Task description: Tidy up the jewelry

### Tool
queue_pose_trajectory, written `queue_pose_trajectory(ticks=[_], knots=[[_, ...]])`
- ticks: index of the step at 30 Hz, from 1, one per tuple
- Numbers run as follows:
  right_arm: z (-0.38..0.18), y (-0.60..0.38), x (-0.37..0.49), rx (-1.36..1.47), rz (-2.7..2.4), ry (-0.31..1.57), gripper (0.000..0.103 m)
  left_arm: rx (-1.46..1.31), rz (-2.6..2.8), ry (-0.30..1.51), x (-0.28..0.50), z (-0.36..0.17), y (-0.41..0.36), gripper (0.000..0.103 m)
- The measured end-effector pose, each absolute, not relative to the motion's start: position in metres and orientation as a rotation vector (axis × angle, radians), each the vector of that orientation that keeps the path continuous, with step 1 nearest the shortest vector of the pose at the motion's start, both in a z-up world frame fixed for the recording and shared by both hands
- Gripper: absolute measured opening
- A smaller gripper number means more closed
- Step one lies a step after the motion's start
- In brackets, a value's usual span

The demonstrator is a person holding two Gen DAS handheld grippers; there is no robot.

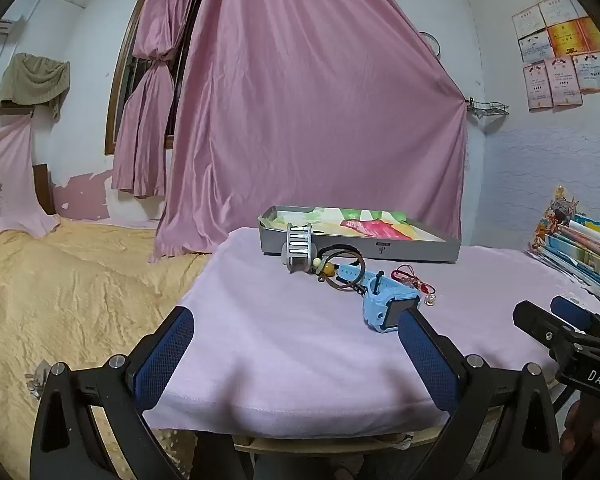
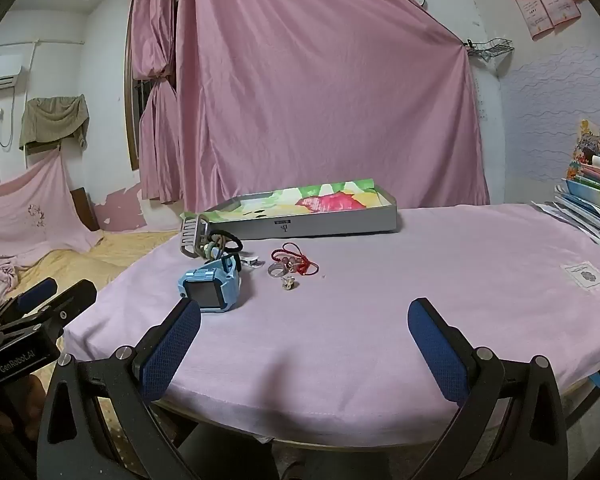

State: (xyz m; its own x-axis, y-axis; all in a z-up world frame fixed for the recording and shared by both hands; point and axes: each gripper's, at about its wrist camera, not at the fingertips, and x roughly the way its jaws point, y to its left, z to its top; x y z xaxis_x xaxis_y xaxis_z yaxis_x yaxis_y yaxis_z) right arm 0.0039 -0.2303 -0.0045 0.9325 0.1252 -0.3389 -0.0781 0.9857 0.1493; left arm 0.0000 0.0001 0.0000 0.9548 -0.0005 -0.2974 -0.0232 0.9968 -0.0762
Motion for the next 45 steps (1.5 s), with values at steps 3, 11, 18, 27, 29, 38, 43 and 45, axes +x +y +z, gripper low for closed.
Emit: queue_pose_trajectory(ticks=[3,11,18,27,29,38,43,45], knots=[[-0.0035,-0.2316,0.0036,0.140,0.109,0.357,0.102,-0.080,0.013,0.299,-0.0005,0.0003,-0.0002,0.103],[-0.0027,-0.2347,0.0047,0.137,0.107,0.357,0.102,-0.080,0.009,0.299,-0.0007,0.0005,0.0002,0.103],[-0.0015,-0.2325,0.0019,0.139,0.109,0.357,0.102,-0.083,0.005,0.297,-0.0040,0.0024,0.0017,0.103],[-0.0014,-0.2333,0.0018,0.138,0.109,0.357,0.102,-0.084,0.008,0.303,0.0002,0.0000,0.0000,0.103],[-0.0014,-0.2335,0.0016,0.139,0.110,0.358,0.102,-0.084,0.007,0.304,0.0003,0.0000,-0.0002,0.103],[0.0001,-0.2347,0.0029,0.139,0.111,0.358,0.102,-0.085,0.007,0.303,0.0004,0.0009,0.0008,0.103],[0.0006,-0.2336,0.0011,0.139,0.113,0.358,0.102,-0.082,0.012,0.303,0.0015,-0.0025,0.0005,0.103],[0.0002,-0.2334,0.0013,0.139,0.112,0.359,0.102,-0.083,0.011,0.304,0.0019,-0.0037,0.0012,0.103]])
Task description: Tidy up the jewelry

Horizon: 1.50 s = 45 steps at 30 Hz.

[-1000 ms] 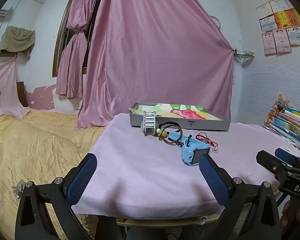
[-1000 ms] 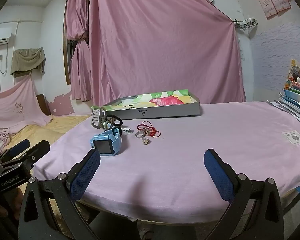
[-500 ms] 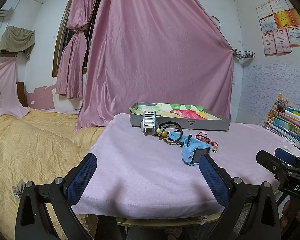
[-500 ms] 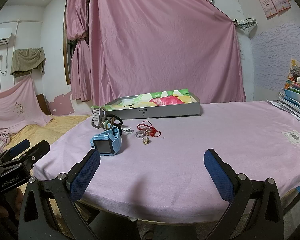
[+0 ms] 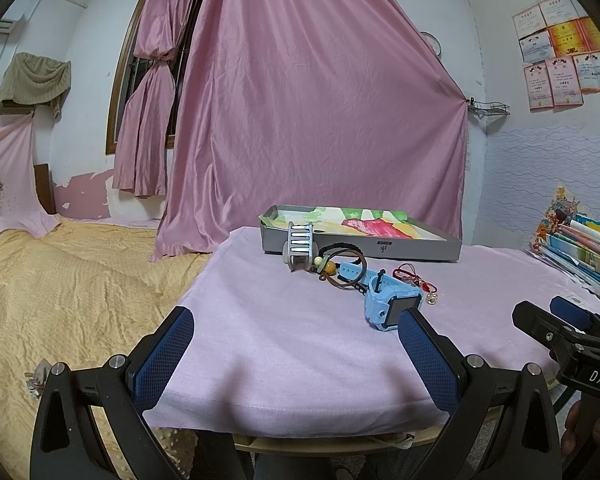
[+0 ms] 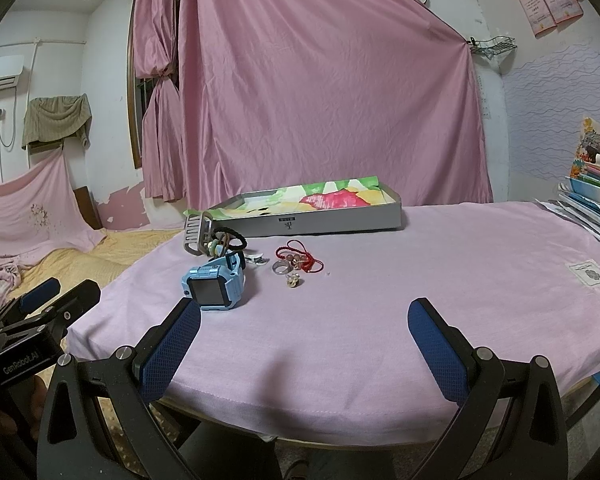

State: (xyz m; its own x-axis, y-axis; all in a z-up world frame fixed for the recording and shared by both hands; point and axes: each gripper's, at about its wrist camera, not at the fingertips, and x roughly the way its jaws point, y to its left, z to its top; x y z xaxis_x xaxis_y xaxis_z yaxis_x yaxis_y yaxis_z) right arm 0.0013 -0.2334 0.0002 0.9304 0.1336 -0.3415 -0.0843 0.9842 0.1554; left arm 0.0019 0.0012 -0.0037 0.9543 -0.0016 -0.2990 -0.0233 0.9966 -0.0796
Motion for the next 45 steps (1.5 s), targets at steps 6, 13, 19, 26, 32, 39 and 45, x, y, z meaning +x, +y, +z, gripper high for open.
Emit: queue_pose_trajectory(ticks=[6,13,19,26,32,39,45], knots=[[0.0004,-0.2341,0.0019,0.139,0.115,0.363,0.102,-0.082,0.014,0.302,0.0022,-0.0042,0.0012,0.103],[0.0006,-0.2340,0.0019,0.140,0.114,0.363,0.102,-0.082,0.012,0.303,0.0013,-0.0038,0.0029,0.103],[-0.0069,-0.2273,0.0058,0.139,0.117,0.365,0.102,-0.082,0.012,0.302,0.0012,-0.0038,0.0027,0.103],[-0.0062,-0.2279,0.0058,0.139,0.116,0.365,0.102,-0.081,0.013,0.302,0.0012,-0.0035,0.0024,0.103],[-0.0062,-0.2279,0.0058,0.139,0.116,0.366,0.102,-0.081,0.013,0.302,0.0012,-0.0035,0.0024,0.103],[-0.0066,-0.2273,0.0063,0.139,0.117,0.367,0.102,-0.081,0.013,0.302,0.0013,-0.0041,0.0026,0.103],[-0.0068,-0.2270,0.0063,0.138,0.117,0.367,0.102,-0.080,0.013,0.301,0.0012,-0.0041,0.0026,0.103]])
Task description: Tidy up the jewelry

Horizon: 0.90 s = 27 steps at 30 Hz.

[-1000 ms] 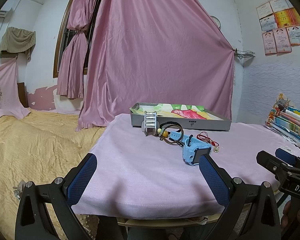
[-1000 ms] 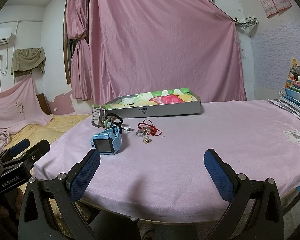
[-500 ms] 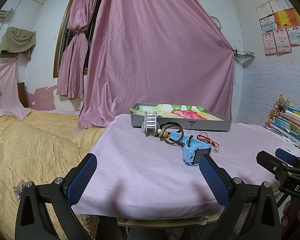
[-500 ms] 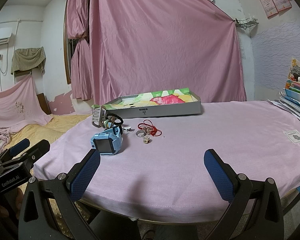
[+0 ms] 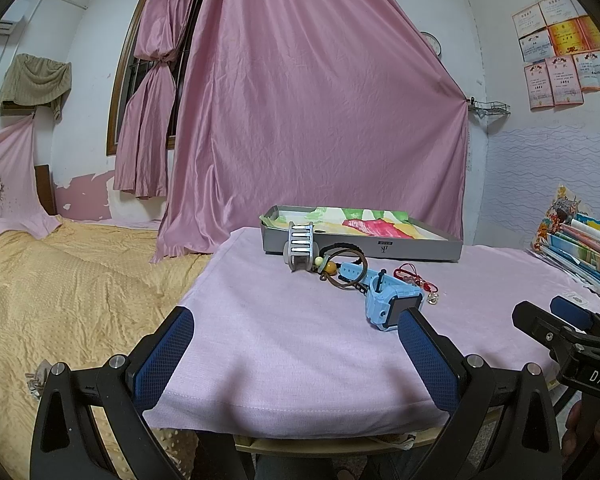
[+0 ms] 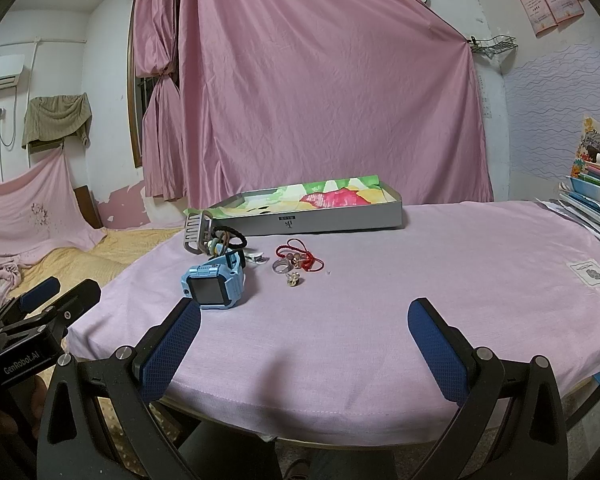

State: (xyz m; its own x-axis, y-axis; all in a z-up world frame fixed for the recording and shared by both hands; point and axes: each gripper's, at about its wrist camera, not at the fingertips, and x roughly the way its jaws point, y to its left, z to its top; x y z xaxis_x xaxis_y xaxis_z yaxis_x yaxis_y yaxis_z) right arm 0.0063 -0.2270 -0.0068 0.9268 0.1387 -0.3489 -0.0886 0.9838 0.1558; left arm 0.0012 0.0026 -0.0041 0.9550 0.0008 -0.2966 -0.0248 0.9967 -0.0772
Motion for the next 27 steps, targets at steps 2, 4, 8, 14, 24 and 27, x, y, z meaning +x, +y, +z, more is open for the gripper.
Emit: queue_pose_trajectory(ticks=[2,4,8,14,24,27], knots=[[-0.0069,-0.2268,0.0063,0.139,0.117,0.367,0.102,-0.080,0.013,0.302,0.0013,-0.0040,0.0024,0.103],[-0.0071,-0.2263,0.0062,0.139,0.117,0.367,0.102,-0.080,0.013,0.301,0.0011,-0.0036,0.0023,0.103],[-0.0068,-0.2269,0.0063,0.139,0.117,0.366,0.102,-0.079,0.013,0.301,0.0012,-0.0040,0.0024,0.103],[-0.0071,-0.2264,0.0063,0.138,0.117,0.367,0.102,-0.080,0.013,0.302,0.0011,-0.0037,0.0021,0.103],[-0.0100,-0.2250,0.0094,0.139,0.119,0.375,0.102,-0.079,0.014,0.302,0.0012,-0.0043,0.0023,0.103],[-0.0100,-0.2249,0.0095,0.138,0.119,0.375,0.102,-0.079,0.013,0.302,0.0013,-0.0040,0.0021,0.103]])
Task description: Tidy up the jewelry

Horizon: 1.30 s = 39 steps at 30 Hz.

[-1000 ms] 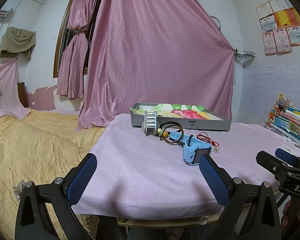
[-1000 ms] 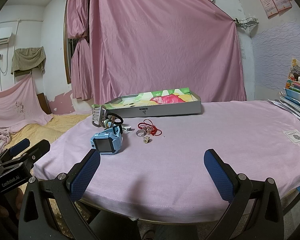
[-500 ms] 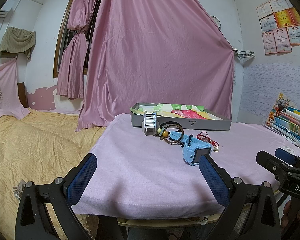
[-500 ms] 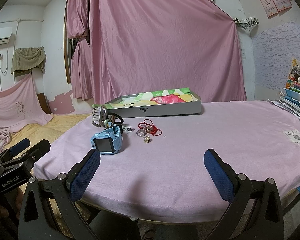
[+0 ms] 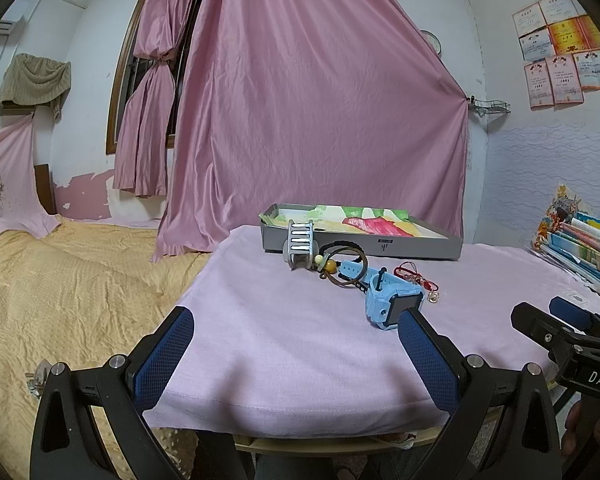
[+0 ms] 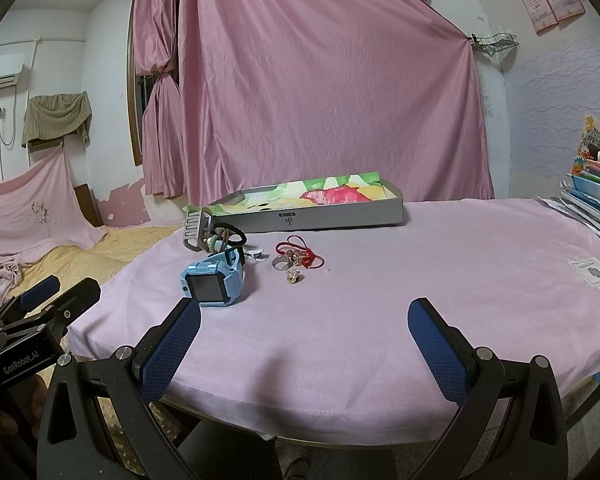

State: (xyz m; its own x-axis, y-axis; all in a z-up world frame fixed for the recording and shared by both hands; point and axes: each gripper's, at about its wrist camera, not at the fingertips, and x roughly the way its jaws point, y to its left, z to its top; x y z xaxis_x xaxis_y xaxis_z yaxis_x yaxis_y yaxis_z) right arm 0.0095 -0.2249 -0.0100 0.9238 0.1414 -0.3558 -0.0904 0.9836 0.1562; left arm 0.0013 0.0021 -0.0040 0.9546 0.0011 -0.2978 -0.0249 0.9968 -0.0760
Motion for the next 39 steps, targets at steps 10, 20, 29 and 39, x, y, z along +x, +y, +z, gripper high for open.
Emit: queue_pose_trajectory(ticks=[10,20,29,39], knots=[[-0.010,-0.242,0.022,0.137,0.119,0.396,0.102,-0.085,-0.047,0.341,0.010,-0.008,0.001,0.103],[0.003,-0.253,0.048,0.113,0.139,0.400,0.093,-0.108,-0.147,0.393,0.036,-0.004,-0.012,0.102],[0.001,-0.252,0.083,0.124,0.220,0.529,0.057,-0.102,-0.234,0.471,0.067,-0.003,-0.026,0.090],[-0.010,-0.235,0.117,0.136,0.289,0.642,0.036,-0.102,-0.329,0.563,0.100,-0.008,-0.034,0.069]])
